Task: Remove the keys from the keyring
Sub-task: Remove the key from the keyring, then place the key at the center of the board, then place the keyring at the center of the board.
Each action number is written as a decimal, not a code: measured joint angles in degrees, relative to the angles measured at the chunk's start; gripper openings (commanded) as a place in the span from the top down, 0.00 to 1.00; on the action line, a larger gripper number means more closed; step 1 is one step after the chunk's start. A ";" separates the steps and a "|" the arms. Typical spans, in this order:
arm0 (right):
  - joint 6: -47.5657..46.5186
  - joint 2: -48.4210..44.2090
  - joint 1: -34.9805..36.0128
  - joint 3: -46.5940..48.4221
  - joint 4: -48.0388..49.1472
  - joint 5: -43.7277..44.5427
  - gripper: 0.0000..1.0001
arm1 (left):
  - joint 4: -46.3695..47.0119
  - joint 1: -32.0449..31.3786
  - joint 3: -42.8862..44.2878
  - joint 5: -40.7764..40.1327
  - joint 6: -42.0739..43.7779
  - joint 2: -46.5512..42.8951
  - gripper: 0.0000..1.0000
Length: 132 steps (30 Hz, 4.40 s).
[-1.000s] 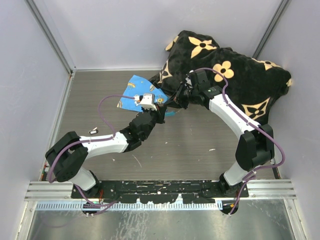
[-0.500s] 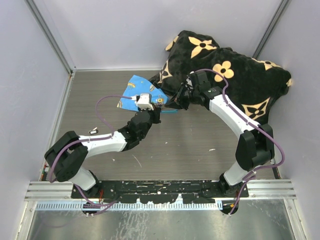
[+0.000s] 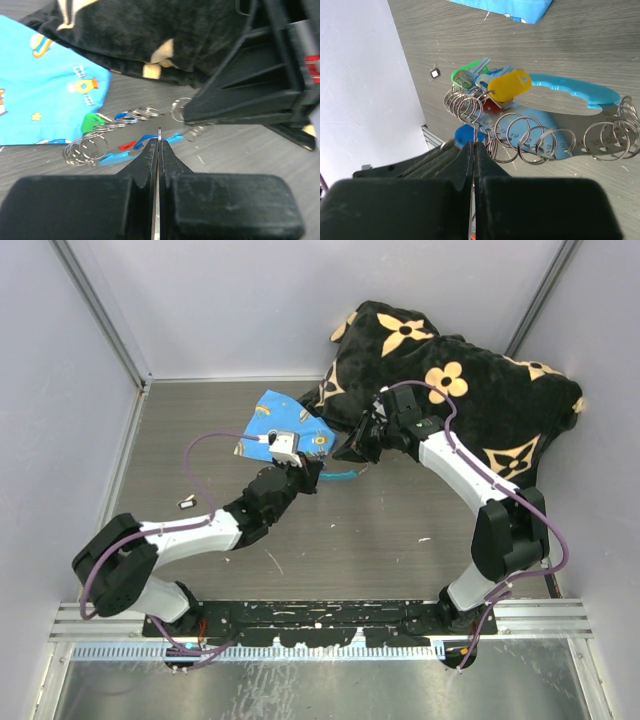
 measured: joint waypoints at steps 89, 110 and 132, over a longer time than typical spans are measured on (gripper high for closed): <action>-80.74 -13.68 -2.45 -3.91 -9.75 -26.16 0.99 | -64.46 48.26 -8.52 53.27 -11.50 -63.47 0.02; -83.41 4.09 12.39 6.36 -15.34 -16.22 0.99 | -65.77 48.26 -7.50 55.41 -5.16 -61.44 0.02; -90.88 11.74 5.38 4.11 -20.15 7.96 0.99 | -65.37 48.26 -7.50 59.25 -5.20 -56.72 0.02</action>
